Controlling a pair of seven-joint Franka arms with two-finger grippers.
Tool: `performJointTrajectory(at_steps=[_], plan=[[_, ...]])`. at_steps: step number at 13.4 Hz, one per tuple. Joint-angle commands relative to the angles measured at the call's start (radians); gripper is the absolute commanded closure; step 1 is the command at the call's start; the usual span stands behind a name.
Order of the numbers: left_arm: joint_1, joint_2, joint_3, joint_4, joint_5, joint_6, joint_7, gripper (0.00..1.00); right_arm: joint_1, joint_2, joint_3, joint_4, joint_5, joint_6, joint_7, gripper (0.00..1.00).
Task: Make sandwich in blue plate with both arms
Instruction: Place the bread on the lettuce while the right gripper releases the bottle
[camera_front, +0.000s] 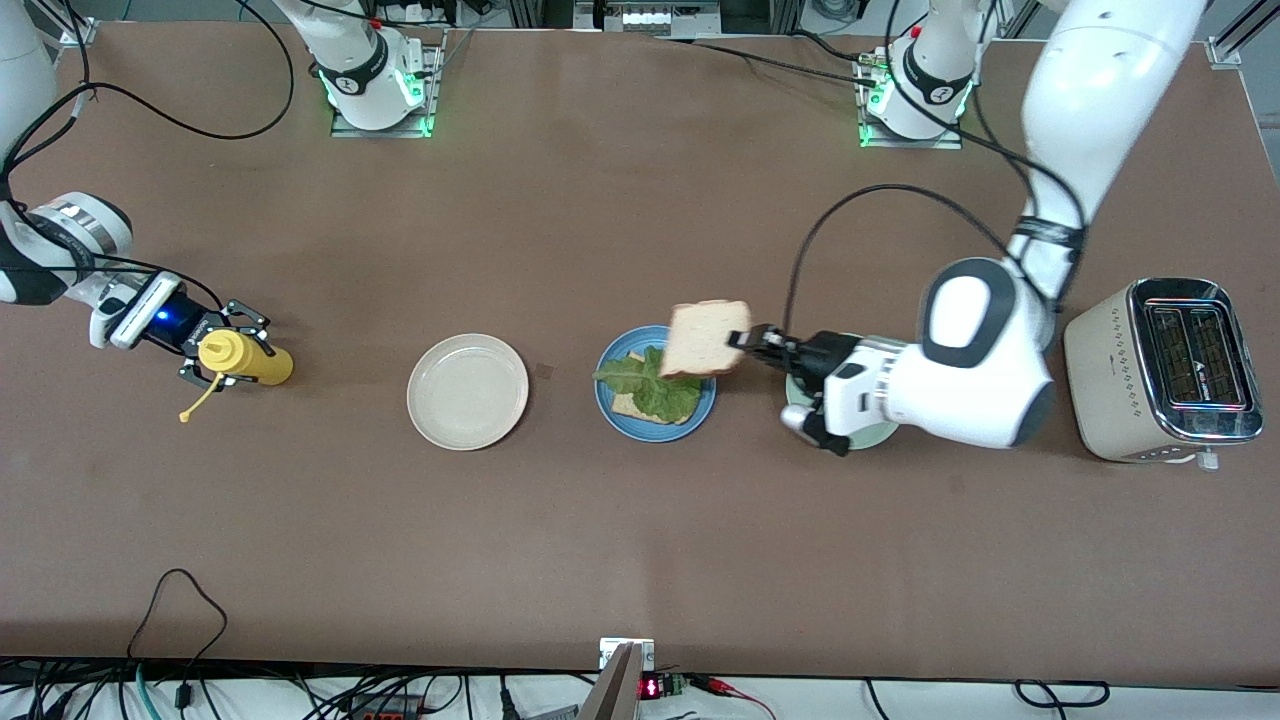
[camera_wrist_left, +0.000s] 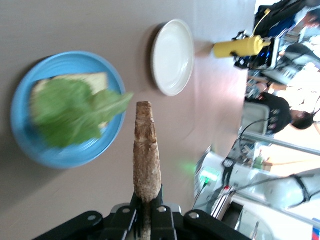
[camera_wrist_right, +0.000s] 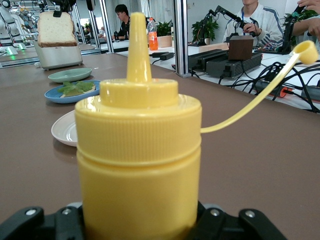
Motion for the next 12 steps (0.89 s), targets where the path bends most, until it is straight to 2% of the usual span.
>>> performJointTrajectory(at_steps=[1, 3, 6, 7, 8, 9, 10, 12], plan=[[-0.040, 0.065, 0.004, -0.004, -0.142, 0.085, 0.128, 1.00, -0.018, -0.078, 0.023, -0.006, -0.036, -0.011, 0.052, 0.00], [-0.037, 0.114, 0.003, -0.020, -0.154, 0.135, 0.233, 0.99, -0.017, -0.128, 0.025, 0.000, -0.118, -0.013, 0.215, 0.00], [-0.027, 0.191, 0.006, -0.020, -0.186, 0.143, 0.365, 0.99, -0.017, -0.210, 0.023, 0.033, -0.263, -0.052, 0.426, 0.00], [-0.027, 0.203, 0.012, -0.021, -0.186, 0.143, 0.380, 0.97, -0.017, -0.229, 0.025, 0.048, -0.303, -0.057, 0.474, 0.00], [-0.027, 0.218, 0.013, -0.021, -0.184, 0.143, 0.382, 0.91, -0.017, -0.246, 0.025, 0.065, -0.341, -0.068, 0.511, 0.00], [-0.029, 0.222, 0.018, -0.018, -0.166, 0.143, 0.380, 0.58, -0.017, -0.267, 0.025, 0.089, -0.391, -0.077, 0.566, 0.00], [-0.034, 0.216, 0.032, -0.017, -0.129, 0.145, 0.385, 0.01, -0.012, -0.295, 0.025, 0.102, -0.439, -0.077, 0.627, 0.00], [-0.024, 0.194, 0.039, -0.006, 0.025, 0.143, 0.385, 0.00, 0.035, -0.342, 0.025, 0.147, -0.522, -0.075, 0.755, 0.00]])
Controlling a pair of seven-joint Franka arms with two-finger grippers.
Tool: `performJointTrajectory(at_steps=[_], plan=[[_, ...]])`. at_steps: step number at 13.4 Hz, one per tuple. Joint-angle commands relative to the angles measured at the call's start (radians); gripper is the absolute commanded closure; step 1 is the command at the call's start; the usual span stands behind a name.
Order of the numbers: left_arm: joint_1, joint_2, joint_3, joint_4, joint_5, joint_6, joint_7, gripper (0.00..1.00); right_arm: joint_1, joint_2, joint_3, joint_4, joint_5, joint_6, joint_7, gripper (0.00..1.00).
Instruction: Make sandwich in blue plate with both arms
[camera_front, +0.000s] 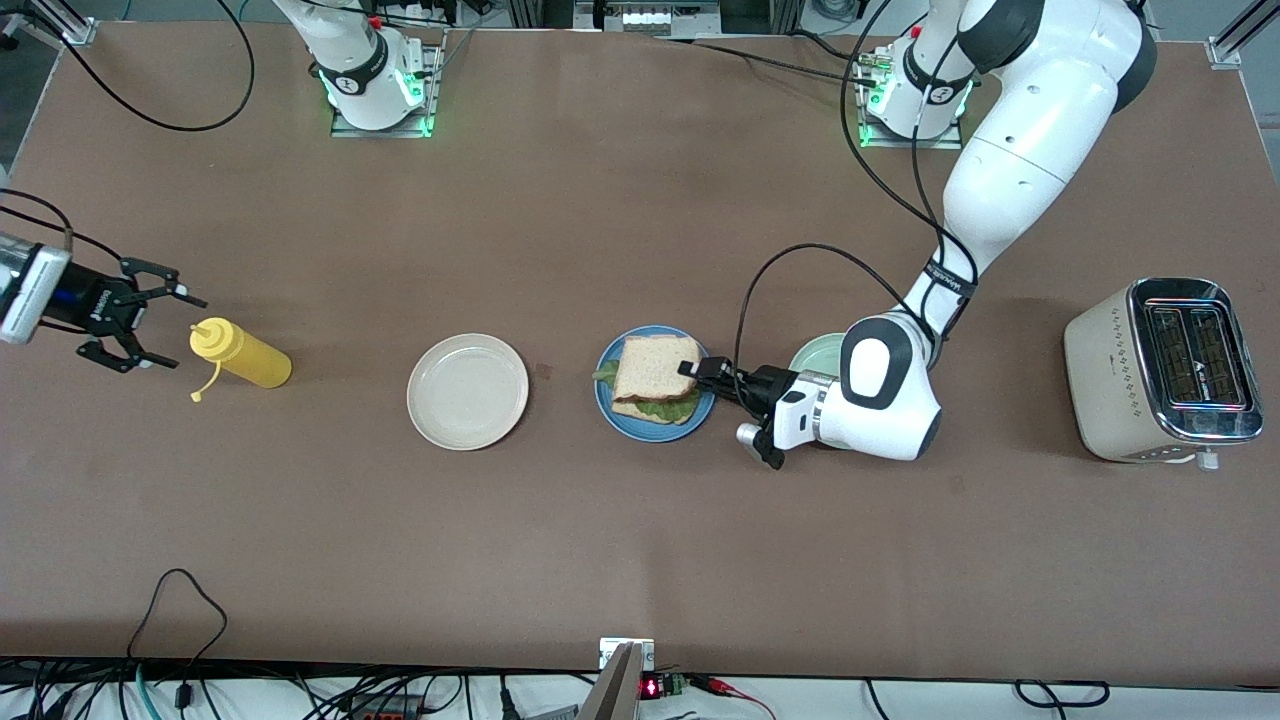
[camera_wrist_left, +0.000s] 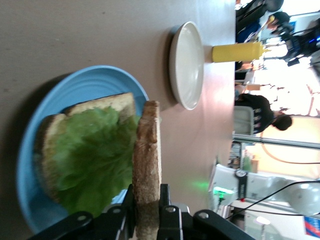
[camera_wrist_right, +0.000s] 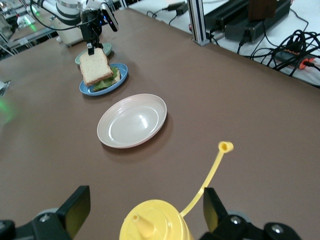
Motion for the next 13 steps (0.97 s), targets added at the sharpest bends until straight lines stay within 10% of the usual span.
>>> performJointTrajectory(at_steps=[1, 13], plan=[[0.009, -0.053, 0.013, 0.014, 0.189, -0.004, 0.006, 0.00, 0.064, -0.079, 0.010, 0.061, -0.136, -0.006, 0.215, 0.00], [0.144, -0.419, 0.019, 0.015, 0.944, -0.418, -0.108, 0.00, 0.505, -0.099, 0.003, 0.271, -0.838, 0.011, 1.602, 0.00]])
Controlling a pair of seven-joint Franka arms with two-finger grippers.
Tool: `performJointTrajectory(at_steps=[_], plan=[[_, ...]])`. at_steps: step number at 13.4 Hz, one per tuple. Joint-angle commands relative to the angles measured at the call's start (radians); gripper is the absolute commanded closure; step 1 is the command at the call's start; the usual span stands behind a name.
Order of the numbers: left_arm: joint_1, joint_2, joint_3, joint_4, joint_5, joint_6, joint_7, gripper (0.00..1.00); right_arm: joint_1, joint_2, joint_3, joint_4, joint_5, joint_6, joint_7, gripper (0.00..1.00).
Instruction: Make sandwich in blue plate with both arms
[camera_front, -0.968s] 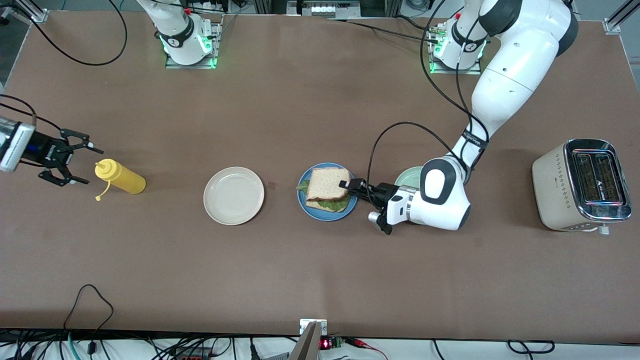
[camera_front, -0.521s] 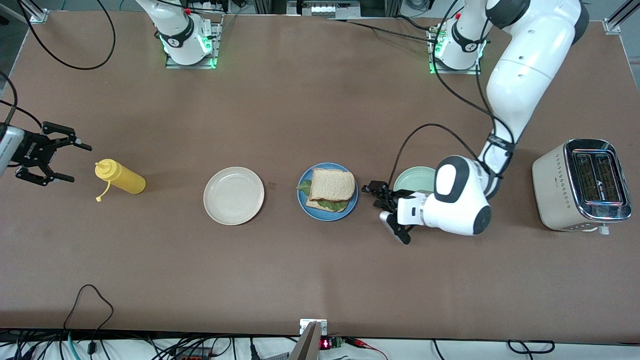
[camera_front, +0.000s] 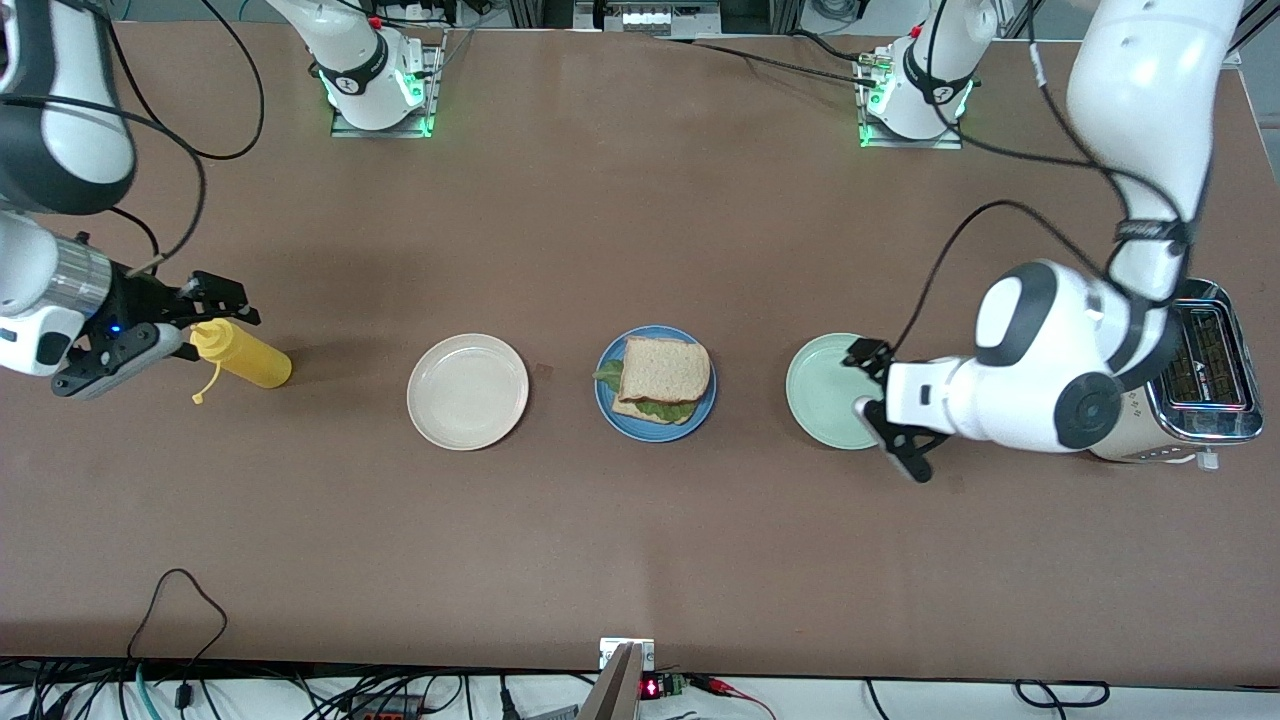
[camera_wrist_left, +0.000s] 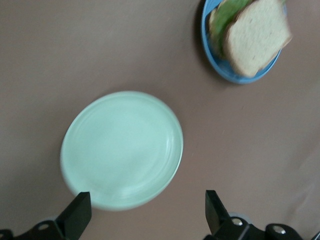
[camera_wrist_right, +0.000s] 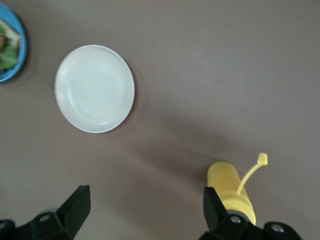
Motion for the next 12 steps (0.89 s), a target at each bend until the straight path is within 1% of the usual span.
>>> performJointTrajectory(at_steps=[1, 2, 3, 4, 5, 6, 7, 8, 10, 11, 12], plan=[[0.009, -0.139, 0.007, -0.026, 0.169, -0.133, -0.073, 0.00, 0.042, 0.007, -0.021, 0.053, -0.106, -0.037, 0.229, 0.00], [0.012, -0.182, 0.007, -0.024, 0.200, -0.190, -0.095, 0.00, 0.071, 0.003, -0.050, 0.078, -0.135, -0.056, 0.321, 0.00], [0.014, -0.225, 0.013, -0.023, 0.213, -0.256, -0.113, 0.00, 0.120, 0.000, -0.105, 0.113, -0.164, -0.093, 0.366, 0.00], [0.017, -0.239, 0.021, 0.000, 0.213, -0.327, -0.127, 0.00, 0.176, 0.000, -0.189, 0.166, -0.164, -0.125, 0.372, 0.00], [0.031, -0.243, 0.027, 0.075, 0.211, -0.414, -0.135, 0.00, 0.200, -0.003, -0.256, 0.191, -0.160, -0.122, 0.368, 0.00], [0.037, -0.268, 0.066, 0.110, 0.202, -0.453, -0.132, 0.00, 0.194, -0.009, -0.280, 0.204, -0.160, -0.130, 0.366, 0.00], [0.019, -0.327, 0.117, 0.089, 0.188, -0.429, -0.135, 0.00, 0.168, -0.017, -0.283, 0.213, -0.158, -0.136, 0.365, 0.00], [0.000, -0.369, 0.172, 0.065, 0.147, -0.381, -0.152, 0.00, 0.137, -0.026, -0.278, 0.211, -0.154, -0.160, 0.368, 0.00], [-0.084, -0.491, 0.347, -0.074, 0.017, -0.239, -0.245, 0.00, 0.120, -0.052, -0.269, 0.196, -0.128, -0.211, 0.377, 0.00], [-0.118, -0.553, 0.408, -0.157, -0.022, -0.158, -0.308, 0.00, 0.122, -0.080, -0.269, 0.169, -0.126, -0.206, 0.383, 0.00], [-0.130, -0.614, 0.426, -0.247, -0.025, -0.055, -0.369, 0.00, 0.125, -0.124, -0.268, 0.100, -0.126, -0.155, 0.385, 0.00]])
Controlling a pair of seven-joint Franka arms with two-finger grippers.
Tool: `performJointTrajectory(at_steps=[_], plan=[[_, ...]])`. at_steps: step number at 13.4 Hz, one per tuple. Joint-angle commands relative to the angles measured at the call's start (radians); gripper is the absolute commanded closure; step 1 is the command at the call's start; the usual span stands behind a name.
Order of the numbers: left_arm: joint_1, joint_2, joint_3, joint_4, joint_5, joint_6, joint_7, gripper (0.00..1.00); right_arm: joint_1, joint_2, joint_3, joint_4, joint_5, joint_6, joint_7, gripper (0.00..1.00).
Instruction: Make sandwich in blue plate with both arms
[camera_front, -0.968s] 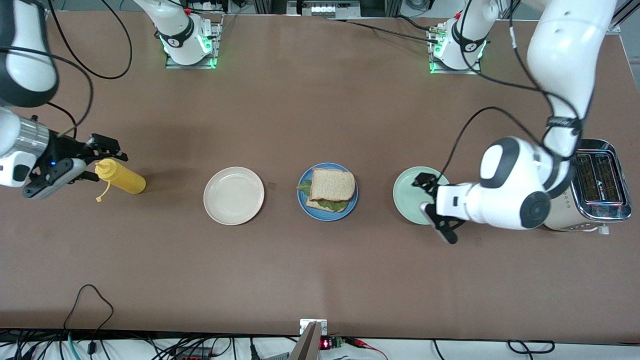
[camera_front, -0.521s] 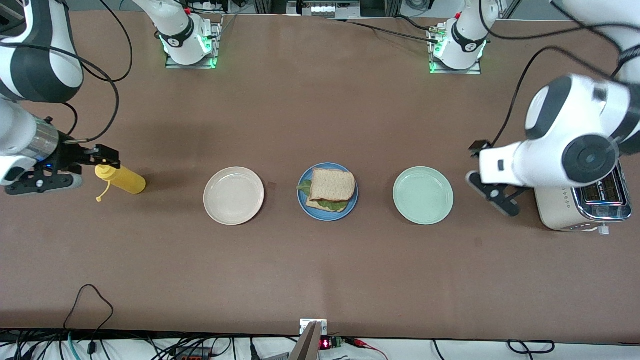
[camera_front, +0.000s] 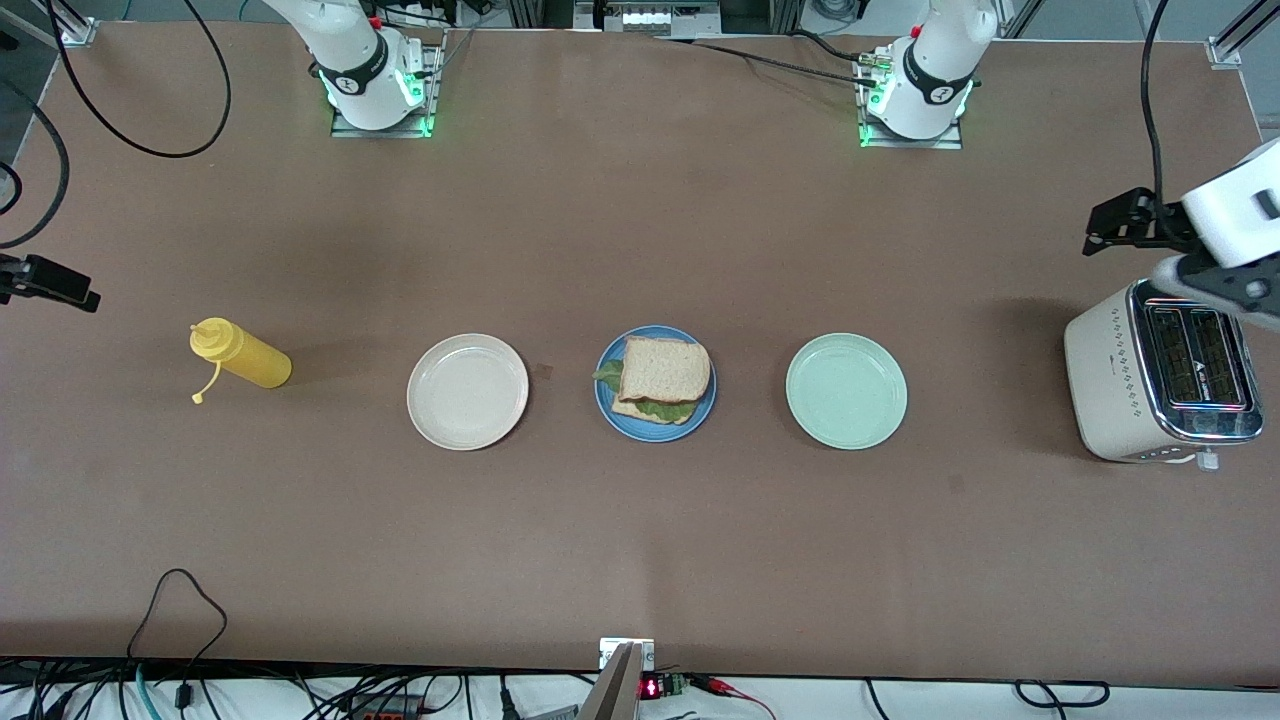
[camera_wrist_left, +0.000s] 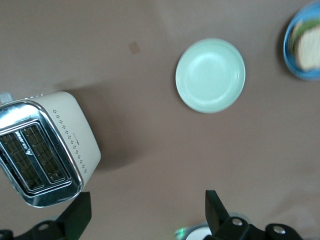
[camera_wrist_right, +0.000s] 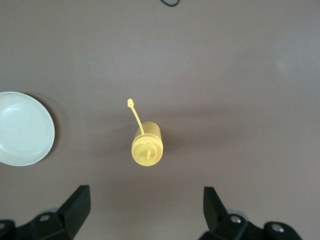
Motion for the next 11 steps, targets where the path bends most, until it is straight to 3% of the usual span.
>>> performJointTrajectory(at_steps=[1, 3, 11], plan=[[-0.055, -0.184, 0.069, -0.269, -0.032, 0.229, -0.135, 0.00, 0.009, -0.139, 0.016, -0.185, 0.009, 0.100, 0.029, 0.00], [-0.057, -0.189, 0.071, -0.276, -0.024, 0.233, -0.135, 0.00, 0.009, -0.202, 0.016, -0.272, 0.007, 0.125, 0.028, 0.00], [-0.055, -0.184, 0.071, -0.269, -0.024, 0.198, -0.142, 0.00, 0.013, -0.221, 0.031, -0.258, 0.010, 0.051, 0.029, 0.00]])
